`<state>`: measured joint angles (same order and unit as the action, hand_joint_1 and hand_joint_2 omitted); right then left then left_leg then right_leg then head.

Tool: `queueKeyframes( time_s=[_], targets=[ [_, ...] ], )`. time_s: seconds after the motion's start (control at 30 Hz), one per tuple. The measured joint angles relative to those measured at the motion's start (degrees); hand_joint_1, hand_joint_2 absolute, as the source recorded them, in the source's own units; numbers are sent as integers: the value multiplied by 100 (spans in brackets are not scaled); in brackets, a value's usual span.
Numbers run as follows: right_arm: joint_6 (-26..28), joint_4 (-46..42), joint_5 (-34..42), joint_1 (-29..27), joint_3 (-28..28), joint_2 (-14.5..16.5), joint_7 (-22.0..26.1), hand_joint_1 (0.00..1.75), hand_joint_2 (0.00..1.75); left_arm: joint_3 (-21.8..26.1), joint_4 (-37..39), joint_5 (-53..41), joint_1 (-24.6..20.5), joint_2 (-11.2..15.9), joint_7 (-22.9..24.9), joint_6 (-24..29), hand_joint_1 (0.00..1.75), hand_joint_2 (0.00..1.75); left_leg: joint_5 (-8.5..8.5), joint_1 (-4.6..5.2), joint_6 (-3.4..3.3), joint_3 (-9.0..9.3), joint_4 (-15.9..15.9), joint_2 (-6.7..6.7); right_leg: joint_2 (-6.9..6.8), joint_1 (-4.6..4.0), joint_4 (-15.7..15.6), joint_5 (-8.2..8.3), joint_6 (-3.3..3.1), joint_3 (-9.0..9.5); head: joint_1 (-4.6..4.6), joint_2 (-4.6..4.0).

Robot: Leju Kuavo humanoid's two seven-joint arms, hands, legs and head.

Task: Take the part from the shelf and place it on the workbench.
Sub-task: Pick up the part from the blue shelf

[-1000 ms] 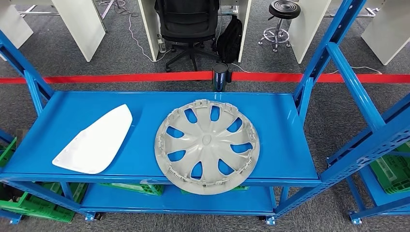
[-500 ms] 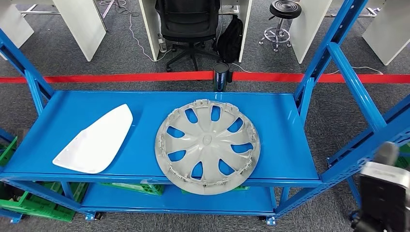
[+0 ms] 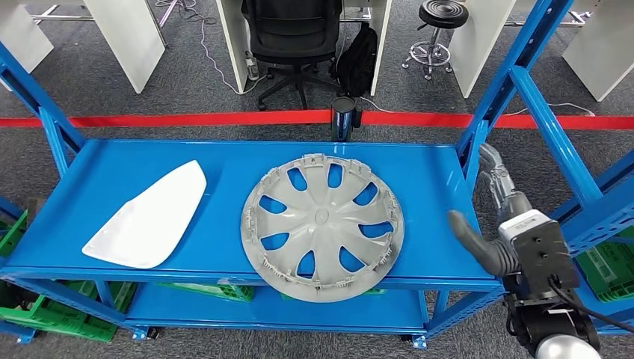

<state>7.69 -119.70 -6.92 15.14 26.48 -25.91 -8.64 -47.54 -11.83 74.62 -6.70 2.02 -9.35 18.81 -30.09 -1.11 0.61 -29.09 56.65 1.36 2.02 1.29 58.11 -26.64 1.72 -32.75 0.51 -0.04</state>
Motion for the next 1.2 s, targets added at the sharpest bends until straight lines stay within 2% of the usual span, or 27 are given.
queueKeyframes(
  time_s=[0.47,0.7,1.03,1.2],
  targets=[
    [461,402,-217,-272,139,-155,53,0,175,-4,5,-4,1,64,-160,-106,0,0,0,0,0,1,0,0,-1,0,-2,0,0,-1,-1,0],
    [776,427,-721,-395,139,-153,15,0,175,-4,9,0,2,80,-166,-157,0,0,0,0,0,1,0,-1,0,0,-2,0,0,0,1,0],
    [573,475,-1324,-183,342,-17,-284,0,175,-37,11,-112,0,83,-172,-287,0,0,0,0,0,-1,0,0,-1,0,-1,0,0,1,2,0],
    [180,619,-1362,99,576,50,-427,0,175,-87,14,-227,-2,83,-159,-337,0,0,0,0,0,-2,0,0,-1,0,-1,0,0,1,1,0]
  ],
)
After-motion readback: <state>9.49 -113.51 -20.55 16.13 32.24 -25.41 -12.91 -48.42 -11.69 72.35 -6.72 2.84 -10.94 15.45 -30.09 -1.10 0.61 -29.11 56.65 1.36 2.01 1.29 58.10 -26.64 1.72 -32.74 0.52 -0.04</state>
